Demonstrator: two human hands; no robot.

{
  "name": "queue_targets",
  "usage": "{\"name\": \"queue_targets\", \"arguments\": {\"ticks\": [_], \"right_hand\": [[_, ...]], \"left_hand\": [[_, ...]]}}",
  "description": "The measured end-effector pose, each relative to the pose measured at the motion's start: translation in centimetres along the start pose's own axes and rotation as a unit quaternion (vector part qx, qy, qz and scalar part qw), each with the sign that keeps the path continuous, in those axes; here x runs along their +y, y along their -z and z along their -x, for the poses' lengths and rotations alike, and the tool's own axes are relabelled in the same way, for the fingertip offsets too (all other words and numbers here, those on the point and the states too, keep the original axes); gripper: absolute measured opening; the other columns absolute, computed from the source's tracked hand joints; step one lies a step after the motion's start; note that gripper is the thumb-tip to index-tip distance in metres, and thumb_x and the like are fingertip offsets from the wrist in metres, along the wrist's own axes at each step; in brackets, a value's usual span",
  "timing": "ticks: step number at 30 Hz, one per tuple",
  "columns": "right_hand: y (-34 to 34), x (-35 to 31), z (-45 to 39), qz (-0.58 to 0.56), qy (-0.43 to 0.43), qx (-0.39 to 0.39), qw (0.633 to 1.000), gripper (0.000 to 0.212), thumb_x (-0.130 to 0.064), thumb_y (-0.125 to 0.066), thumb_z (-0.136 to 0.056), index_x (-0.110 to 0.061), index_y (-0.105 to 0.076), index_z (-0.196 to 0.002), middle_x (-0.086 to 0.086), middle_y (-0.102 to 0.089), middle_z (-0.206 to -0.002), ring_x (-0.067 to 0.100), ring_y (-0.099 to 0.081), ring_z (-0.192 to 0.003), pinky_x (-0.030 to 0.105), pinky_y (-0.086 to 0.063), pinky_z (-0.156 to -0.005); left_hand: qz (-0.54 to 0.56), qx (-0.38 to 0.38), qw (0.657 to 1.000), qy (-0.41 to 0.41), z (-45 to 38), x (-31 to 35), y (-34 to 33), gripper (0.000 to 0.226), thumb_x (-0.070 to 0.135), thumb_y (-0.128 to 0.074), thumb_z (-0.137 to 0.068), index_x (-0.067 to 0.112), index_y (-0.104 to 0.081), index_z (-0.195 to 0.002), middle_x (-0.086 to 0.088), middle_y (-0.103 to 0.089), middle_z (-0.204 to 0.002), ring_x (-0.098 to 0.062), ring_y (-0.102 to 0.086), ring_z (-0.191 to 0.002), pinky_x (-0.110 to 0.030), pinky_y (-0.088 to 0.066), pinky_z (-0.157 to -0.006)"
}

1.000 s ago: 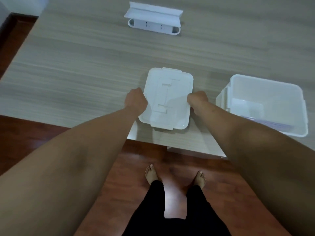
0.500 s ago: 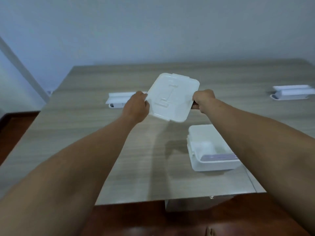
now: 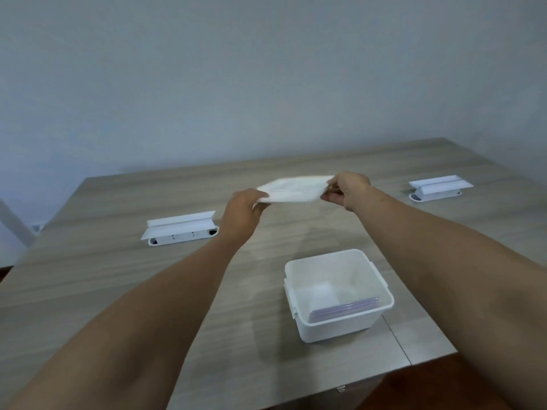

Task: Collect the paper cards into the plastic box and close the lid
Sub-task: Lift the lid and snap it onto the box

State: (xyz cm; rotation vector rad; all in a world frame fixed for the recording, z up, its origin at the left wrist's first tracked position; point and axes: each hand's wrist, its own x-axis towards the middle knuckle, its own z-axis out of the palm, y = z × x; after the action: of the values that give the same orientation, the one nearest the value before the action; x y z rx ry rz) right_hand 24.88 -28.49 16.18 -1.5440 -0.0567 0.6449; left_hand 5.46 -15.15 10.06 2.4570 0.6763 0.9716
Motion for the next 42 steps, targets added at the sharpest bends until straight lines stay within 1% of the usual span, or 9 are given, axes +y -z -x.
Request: {"name": "queue_targets", "arguments": {"ticks": [4,8,13,20,25,28,35,38,42], "right_hand": [[2.2,0.6,-1.8,0.028,-0.010,0.039,0.999,0.019,-0.013,-0.060,-0.082,0.004,-0.060,-0.090,0.013,-0.051,-0.066,0.024,-0.054,-0.054,0.039,-0.057,-0.065],[4.8,2.3,-2.9,0.098,0.028,0.043,0.994,0.046,-0.038,-0.070,-0.076,-0.010,-0.062,-0.113,0.006,-0.059,-0.097,0.024,-0.058,-0.084,0.037,-0.049,-0.078],[7.6,3.6,-3.7,0.119,0.087,0.007,0.989,0.034,-0.035,-0.063,-0.087,-0.010,-0.066,-0.110,0.007,-0.063,-0.101,0.025,-0.059,-0.090,0.039,-0.051,-0.085],[12.2,8.8,-4.9,0.242,0.060,0.022,0.968,0.030,-0.029,-0.072,-0.082,-0.002,-0.072,-0.094,0.011,-0.067,-0.088,0.026,-0.063,-0.079,0.035,-0.058,-0.063],[14.1,13.2,-5.6,0.324,0.007,0.022,0.946,0.039,-0.033,-0.072,-0.079,0.003,-0.073,-0.092,0.016,-0.074,-0.094,0.033,-0.070,-0.086,0.045,-0.060,-0.080],[14.9,14.1,-5.8,0.396,0.011,0.030,0.918,0.043,-0.037,-0.064,-0.083,0.004,-0.072,-0.096,0.016,-0.074,-0.094,0.033,-0.069,-0.084,0.032,-0.052,-0.070],[16.8,16.5,-6.7,0.498,0.001,-0.018,0.867,0.042,-0.038,-0.053,-0.090,-0.006,-0.057,-0.063,0.005,-0.059,-0.068,0.031,-0.059,-0.081,0.027,-0.040,-0.062],[17.2,18.0,-7.0,0.499,0.004,-0.033,0.866,0.037,-0.037,-0.052,-0.091,-0.005,-0.064,-0.077,0.012,-0.070,-0.093,0.034,-0.064,-0.094,0.031,-0.048,-0.074],[17.5,19.1,-7.1,0.401,-0.037,-0.021,0.915,0.037,-0.035,-0.056,-0.088,-0.002,-0.070,-0.095,0.015,-0.070,-0.101,0.034,-0.066,-0.094,0.050,-0.058,-0.082]], "left_hand": [[0.154,0.021,0.979,0.134,-1.3,2.1,-0.4,0.011,0.020,-0.063,-0.090,0.010,-0.066,-0.094,-0.001,-0.058,-0.075,-0.012,-0.050,-0.062,-0.012,-0.037,-0.053],[0.261,0.017,0.936,0.236,-1.4,3.3,-1.8,0.017,0.023,-0.062,-0.091,0.011,-0.063,-0.104,0.002,-0.059,-0.080,-0.009,-0.052,-0.067,-0.021,-0.041,-0.058],[0.336,-0.009,0.890,0.310,-0.3,3.3,-4.0,0.022,0.027,-0.063,-0.091,0.015,-0.061,-0.110,-0.007,-0.069,-0.108,-0.025,-0.065,-0.096,-0.038,-0.054,-0.083],[0.158,-0.089,0.875,0.449,7.1,2.2,-9.3,0.062,0.053,-0.033,-0.097,0.006,-0.057,-0.128,-0.015,-0.062,-0.129,-0.036,-0.060,-0.115,-0.047,-0.050,-0.100],[0.029,-0.140,0.856,0.496,12.3,2.8,-13.3,0.066,0.049,-0.027,-0.099,-0.003,-0.058,-0.126,-0.022,-0.056,-0.134,-0.038,-0.057,-0.118,-0.040,-0.044,-0.100],[-0.005,-0.186,0.847,0.498,13.5,3.4,-14.7,0.064,0.047,-0.027,-0.099,-0.003,-0.060,-0.122,-0.022,-0.056,-0.129,-0.036,-0.057,-0.115,-0.040,-0.044,-0.099],[-0.016,-0.185,0.844,0.504,14.7,3.5,-16.0,0.055,0.049,-0.038,-0.094,0.002,-0.066,-0.105,-0.016,-0.064,-0.115,-0.032,-0.062,-0.092,-0.036,-0.045,-0.075],[0.023,-0.151,0.849,0.506,14.8,3.0,-16.3,0.051,0.050,-0.044,-0.090,0.005,-0.068,-0.099,-0.014,-0.068,-0.106,-0.033,-0.066,-0.094,-0.033,-0.048,-0.075],[0.112,-0.119,0.806,0.568,14.9,2.4,-16.5,0.055,0.054,-0.052,-0.087,0.020,-0.053,-0.131,-0.006,-0.056,-0.131,-0.032,-0.059,-0.114,-0.041,-0.049,-0.092]]}}
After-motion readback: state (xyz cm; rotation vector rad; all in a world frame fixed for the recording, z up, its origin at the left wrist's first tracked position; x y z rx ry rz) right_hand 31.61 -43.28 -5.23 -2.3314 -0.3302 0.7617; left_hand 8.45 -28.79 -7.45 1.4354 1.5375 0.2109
